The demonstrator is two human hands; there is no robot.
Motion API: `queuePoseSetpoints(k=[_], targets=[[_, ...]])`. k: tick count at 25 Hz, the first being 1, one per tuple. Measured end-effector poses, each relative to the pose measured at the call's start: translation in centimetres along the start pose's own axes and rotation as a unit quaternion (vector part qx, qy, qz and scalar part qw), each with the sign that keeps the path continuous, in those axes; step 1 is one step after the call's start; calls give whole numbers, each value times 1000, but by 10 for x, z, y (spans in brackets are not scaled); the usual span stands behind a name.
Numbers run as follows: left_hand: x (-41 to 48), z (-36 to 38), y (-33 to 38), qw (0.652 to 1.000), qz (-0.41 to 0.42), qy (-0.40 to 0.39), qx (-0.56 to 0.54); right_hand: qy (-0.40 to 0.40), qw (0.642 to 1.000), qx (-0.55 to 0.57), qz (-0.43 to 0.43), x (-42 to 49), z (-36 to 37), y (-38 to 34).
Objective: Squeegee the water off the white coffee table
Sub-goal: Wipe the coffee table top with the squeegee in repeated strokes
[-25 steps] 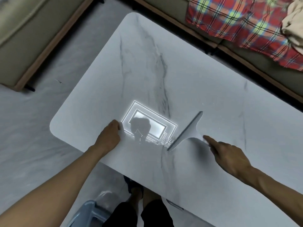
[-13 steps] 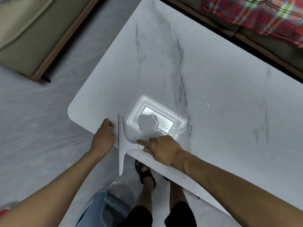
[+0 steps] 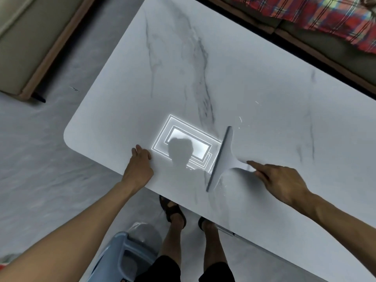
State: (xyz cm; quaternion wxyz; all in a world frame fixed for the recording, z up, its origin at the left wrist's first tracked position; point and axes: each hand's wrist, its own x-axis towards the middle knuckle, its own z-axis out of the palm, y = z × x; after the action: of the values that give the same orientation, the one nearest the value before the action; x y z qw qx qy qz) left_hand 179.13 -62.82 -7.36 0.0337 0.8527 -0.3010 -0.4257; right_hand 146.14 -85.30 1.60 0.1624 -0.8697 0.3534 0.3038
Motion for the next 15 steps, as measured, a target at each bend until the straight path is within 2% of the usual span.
queuePoseSetpoints(k=[2,5,7,11,15], targets=[[-5,-8,3,999,-6,36,-32,18,1000,-2,-10,-9,0,-1],[-13,-22,-2,977,-83,140,-137,18,990,23,-138,6,-6,-53],[-17,-29,-15,963,-114,180,-164,-10,976,35,-214,33,-6,-109],[-21,-46,-42,960,-131,199,-148,-41,964,27,-263,91,0,-214],[-19,-45,-55,967,-120,173,-146,-45,967,33,-249,113,4,-247]])
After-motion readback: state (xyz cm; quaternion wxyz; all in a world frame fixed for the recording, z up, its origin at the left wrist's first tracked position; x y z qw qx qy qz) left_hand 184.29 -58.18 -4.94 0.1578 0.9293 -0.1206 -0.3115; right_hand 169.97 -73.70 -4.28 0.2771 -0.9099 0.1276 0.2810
